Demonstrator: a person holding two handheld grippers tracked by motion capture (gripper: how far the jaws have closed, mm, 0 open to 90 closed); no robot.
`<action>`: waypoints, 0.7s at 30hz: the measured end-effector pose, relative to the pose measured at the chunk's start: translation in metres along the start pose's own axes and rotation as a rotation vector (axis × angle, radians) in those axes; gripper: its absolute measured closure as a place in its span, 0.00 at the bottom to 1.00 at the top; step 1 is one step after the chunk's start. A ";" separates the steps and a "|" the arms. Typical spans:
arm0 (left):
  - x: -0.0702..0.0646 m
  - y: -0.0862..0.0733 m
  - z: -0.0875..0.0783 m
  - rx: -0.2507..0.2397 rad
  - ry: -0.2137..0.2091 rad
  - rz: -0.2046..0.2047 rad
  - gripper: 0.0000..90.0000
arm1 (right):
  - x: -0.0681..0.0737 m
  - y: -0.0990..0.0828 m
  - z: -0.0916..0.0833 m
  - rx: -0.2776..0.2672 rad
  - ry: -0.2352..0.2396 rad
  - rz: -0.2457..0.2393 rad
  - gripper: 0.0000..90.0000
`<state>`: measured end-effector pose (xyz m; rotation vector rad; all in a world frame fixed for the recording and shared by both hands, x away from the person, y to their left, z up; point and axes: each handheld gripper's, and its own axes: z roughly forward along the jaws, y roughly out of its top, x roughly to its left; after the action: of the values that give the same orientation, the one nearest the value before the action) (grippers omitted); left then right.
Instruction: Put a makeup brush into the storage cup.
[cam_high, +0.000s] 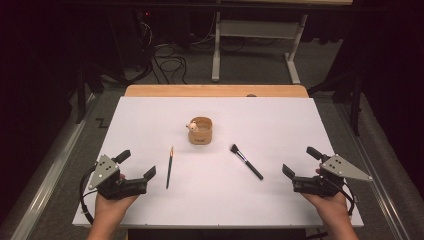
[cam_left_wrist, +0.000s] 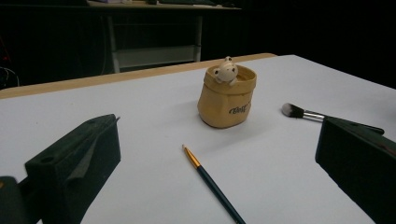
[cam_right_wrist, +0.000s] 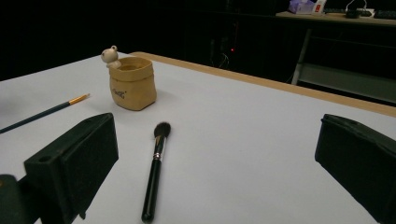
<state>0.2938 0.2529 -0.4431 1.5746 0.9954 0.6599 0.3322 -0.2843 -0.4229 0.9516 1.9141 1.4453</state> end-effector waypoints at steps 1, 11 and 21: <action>0.000 0.000 0.000 -0.001 -0.002 -0.003 0.01 | 0.000 0.000 0.000 0.000 0.000 0.000 0.00; 0.001 -0.001 0.000 0.007 -0.022 -0.016 0.04 | 0.001 -0.001 0.001 0.006 0.002 0.003 0.00; 0.003 -0.002 -0.001 -0.004 0.001 -0.022 0.04 | 0.002 -0.003 0.004 0.017 0.004 -0.006 0.00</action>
<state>0.2941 0.2565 -0.4447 1.5583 1.0097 0.6471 0.3332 -0.2808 -0.4269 0.9507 1.9335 1.4313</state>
